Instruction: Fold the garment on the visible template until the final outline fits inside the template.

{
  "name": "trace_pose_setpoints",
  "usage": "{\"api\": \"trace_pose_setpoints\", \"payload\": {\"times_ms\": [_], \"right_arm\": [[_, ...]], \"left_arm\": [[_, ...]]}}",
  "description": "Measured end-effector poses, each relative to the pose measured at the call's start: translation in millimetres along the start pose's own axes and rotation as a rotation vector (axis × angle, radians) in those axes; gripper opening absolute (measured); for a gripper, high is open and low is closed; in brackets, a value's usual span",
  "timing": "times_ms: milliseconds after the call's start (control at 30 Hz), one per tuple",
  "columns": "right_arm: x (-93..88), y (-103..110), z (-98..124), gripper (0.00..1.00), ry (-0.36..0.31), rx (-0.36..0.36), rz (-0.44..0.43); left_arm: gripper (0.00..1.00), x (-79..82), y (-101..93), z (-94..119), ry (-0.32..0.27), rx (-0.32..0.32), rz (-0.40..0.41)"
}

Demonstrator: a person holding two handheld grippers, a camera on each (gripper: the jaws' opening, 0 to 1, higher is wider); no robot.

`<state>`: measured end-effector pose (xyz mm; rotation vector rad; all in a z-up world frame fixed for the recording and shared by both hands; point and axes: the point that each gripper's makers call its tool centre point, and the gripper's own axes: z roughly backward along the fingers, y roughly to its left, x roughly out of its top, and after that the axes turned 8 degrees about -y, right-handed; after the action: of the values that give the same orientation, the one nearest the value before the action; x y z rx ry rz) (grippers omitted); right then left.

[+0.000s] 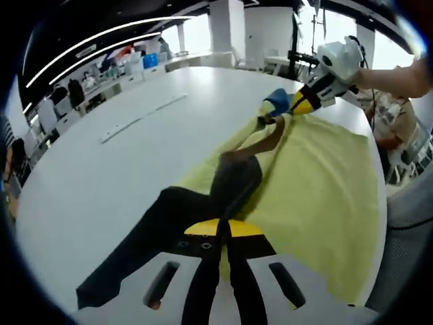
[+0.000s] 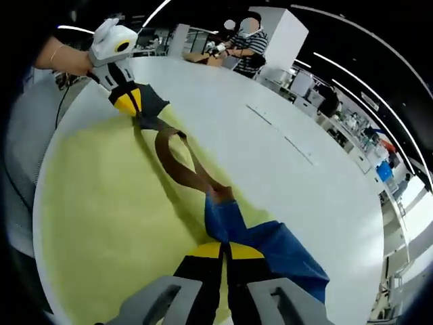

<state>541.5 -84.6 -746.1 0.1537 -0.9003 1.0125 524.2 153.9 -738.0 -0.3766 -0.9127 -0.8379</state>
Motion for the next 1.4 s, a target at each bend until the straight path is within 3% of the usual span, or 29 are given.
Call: {"api": "trace_pose_setpoints", "payload": {"times_ms": [333,533,667,867,1233,1400], "right_arm": [[-6.4,3.9,0.7,0.00,0.006,0.023,-0.072],[8.0,3.8,12.9,0.02,-0.041,0.045,-0.125],[18.9,-0.8,19.7,0.08,-0.073,0.044,-0.168],[27.5,-14.3,18.1,0.10,-0.103,0.019,-0.229],[10.8,-18.3,-2.7,0.13,-0.033,0.050,-0.267],[4.6,-20.9,-7.0,0.12,-0.014,0.064,-0.281]], "left_arm": [[0.01,-4.3,-4.4,0.5,0.019,-0.010,-0.003],[0.01,0.1,-9.0,9.3,0.025,-0.031,0.014],[0.00,7.9,-10.3,14.6,0.009,-0.035,0.016],[0.09,20.9,-4.9,11.7,-0.038,-0.024,0.061],[0.19,9.5,2.9,-9.0,0.012,-0.034,0.088],[0.18,5.0,6.3,-14.8,0.034,-0.049,0.097]]}}
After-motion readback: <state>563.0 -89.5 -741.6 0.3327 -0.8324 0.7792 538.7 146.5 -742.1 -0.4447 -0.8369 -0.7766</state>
